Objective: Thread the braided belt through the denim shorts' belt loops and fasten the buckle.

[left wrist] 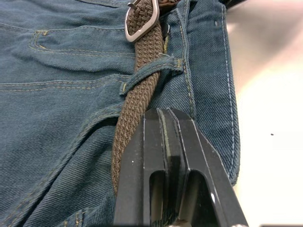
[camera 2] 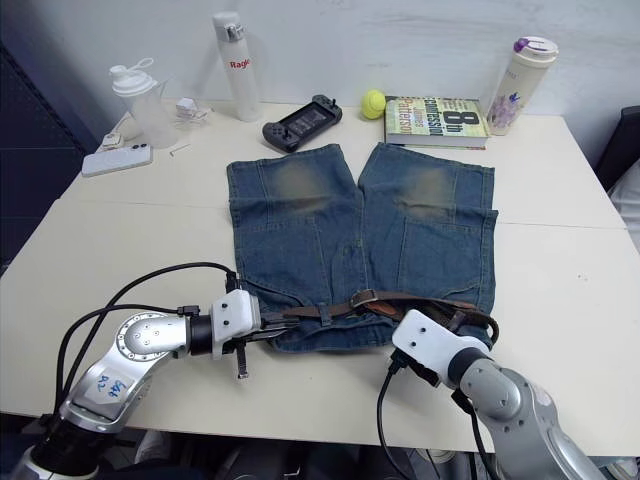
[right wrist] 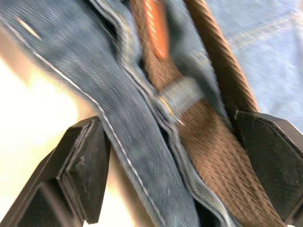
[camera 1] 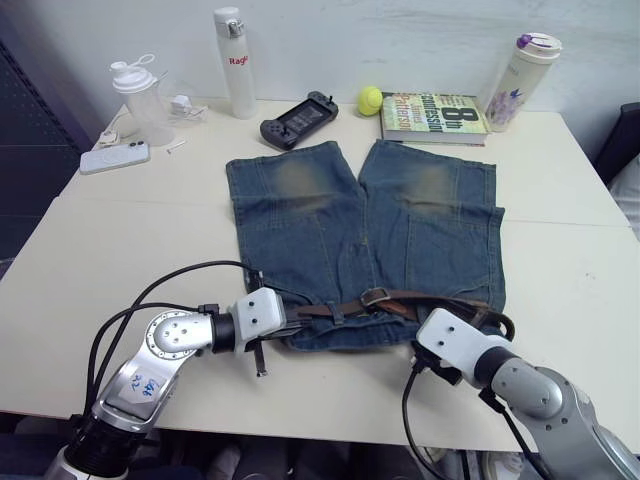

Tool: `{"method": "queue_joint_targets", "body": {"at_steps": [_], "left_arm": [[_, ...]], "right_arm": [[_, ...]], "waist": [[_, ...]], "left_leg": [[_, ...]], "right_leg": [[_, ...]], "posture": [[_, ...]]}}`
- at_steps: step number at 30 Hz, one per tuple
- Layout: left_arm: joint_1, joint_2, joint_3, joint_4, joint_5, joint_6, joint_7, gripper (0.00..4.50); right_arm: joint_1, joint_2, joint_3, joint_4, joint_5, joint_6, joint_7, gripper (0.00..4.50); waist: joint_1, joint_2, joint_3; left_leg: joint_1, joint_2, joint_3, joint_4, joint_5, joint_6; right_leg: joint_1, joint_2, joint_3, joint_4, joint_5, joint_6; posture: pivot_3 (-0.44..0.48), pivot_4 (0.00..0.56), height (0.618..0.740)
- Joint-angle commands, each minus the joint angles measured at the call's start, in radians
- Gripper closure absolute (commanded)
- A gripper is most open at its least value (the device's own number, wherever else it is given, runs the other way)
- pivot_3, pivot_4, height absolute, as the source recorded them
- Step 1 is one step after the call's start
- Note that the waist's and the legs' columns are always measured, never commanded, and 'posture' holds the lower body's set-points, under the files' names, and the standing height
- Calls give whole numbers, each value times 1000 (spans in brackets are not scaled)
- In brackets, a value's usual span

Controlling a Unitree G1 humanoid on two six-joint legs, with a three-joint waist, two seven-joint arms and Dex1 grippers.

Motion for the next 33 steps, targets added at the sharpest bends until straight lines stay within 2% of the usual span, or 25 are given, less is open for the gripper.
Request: {"method": "queue_joint_targets", "body": {"at_steps": [1, 6, 7, 13, 19, 24, 33], "left_arm": [[1, -5, 1, 13, 27, -25, 18, 4500], [2, -17, -8, 28, 40, -42, 21, 4500], [2, -18, -12, 35, 46, -48, 22, 4500], [7, -9, -22, 73, 111, -74, 51, 4500], [156, 46, 69, 116, 178, -163, 129, 4500], [247, 74, 121, 203, 170, -203, 150, 4500], [265, 66, 151, 306, 161, -159, 195, 4500]], "right_arm": [[56, 15, 60, 10, -74, 17, -46, 1805], [43, 58, 112, 4, -93, 51, -35, 4239], [36, 70, 116, 5, -95, 57, -32, 4475], [-20, 102, 142, 28, -101, 85, -13, 4475], [-55, 125, 135, 38, -98, 99, 7, 4475], [-73, 147, 116, 40, -87, 108, 18, 4475], [-87, 136, 101, 40, -89, 105, 35, 4475]], "waist": [[1, 0, 0], [3, 0, 0], [3, 0, 0], [-12, 0, 0], [-22, -1, -1], [-37, 0, -1], [-40, 4, -4]], "left_leg": [[0, 0, 0, 0, 0, 0], [0, 0, 0, 0, 0, 0], [0, 0, 0, 0, 0, 0], [1, 0, 0, 0, 0, -1], [3, 1, 0, -1, 0, -2], [5, 2, 0, -3, -1, -3], [14, 4, 2, -12, -2, -4]], "right_leg": [[0, 0, 0, 0, 0, 0], [0, 0, 0, 0, 0, 0], [0, 0, 0, 0, 0, 0], [0, 1, 0, 1, 0, 0], [0, 1, 1, 2, 0, 0], [1, 1, 1, 2, -1, -2], [2, 2, 1, 5, -5, -8]], "posture": [[0, 150, 740], [0, 150, 740], [0, 150, 740], [0, 150, 740], [0, 150, 740], [0, 150, 740], [0, 150, 740]]}}
